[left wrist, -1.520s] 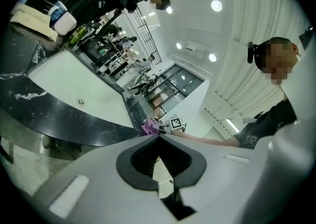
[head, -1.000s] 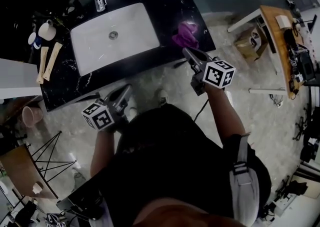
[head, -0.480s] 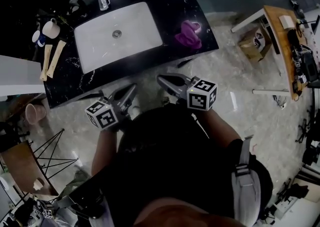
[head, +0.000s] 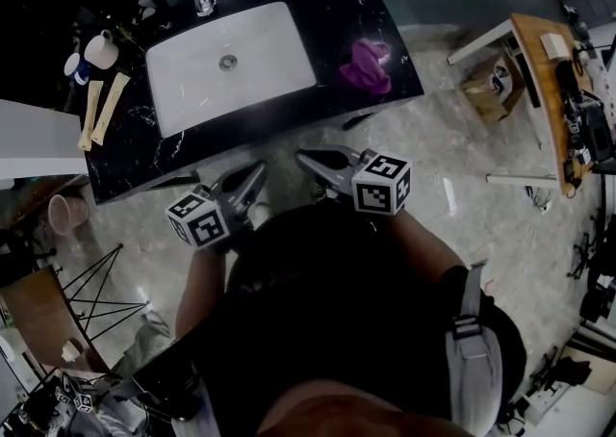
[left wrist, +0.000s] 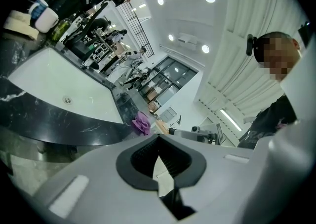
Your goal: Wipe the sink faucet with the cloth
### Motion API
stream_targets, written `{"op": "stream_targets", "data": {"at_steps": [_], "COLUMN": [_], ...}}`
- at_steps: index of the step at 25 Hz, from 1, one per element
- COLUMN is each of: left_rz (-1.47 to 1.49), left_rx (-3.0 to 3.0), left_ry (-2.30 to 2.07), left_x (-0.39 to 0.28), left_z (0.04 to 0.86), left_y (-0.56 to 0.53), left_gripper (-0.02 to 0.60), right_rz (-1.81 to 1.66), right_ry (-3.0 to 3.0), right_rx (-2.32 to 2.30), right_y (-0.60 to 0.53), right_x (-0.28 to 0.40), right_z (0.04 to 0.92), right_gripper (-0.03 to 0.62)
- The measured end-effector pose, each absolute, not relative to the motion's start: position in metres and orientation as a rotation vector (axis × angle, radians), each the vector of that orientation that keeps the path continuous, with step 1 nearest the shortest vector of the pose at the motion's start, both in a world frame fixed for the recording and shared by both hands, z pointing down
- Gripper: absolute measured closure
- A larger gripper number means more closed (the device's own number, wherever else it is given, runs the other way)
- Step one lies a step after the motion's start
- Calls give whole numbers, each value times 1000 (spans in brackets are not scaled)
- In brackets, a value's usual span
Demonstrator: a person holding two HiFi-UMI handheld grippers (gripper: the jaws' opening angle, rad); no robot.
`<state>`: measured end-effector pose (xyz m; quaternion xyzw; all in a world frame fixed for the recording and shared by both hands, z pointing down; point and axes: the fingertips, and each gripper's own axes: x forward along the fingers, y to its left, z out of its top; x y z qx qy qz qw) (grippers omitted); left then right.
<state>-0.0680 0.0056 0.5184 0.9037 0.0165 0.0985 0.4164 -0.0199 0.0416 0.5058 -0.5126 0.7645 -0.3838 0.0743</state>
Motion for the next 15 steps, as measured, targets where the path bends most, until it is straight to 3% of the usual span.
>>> {"op": "stream_targets", "data": {"at_steps": [15], "left_rz": [253], "left_rx": [2266], "left_ry": [17], "left_x": [-71], "left_z": [520], "left_y": [2], "left_gripper": [581], "right_rz": [-1166], "right_ry": [2312], "right_rx": [-1510], "right_y": [38], "right_x": [-23], "right_z": [507], "right_gripper": [585]}}
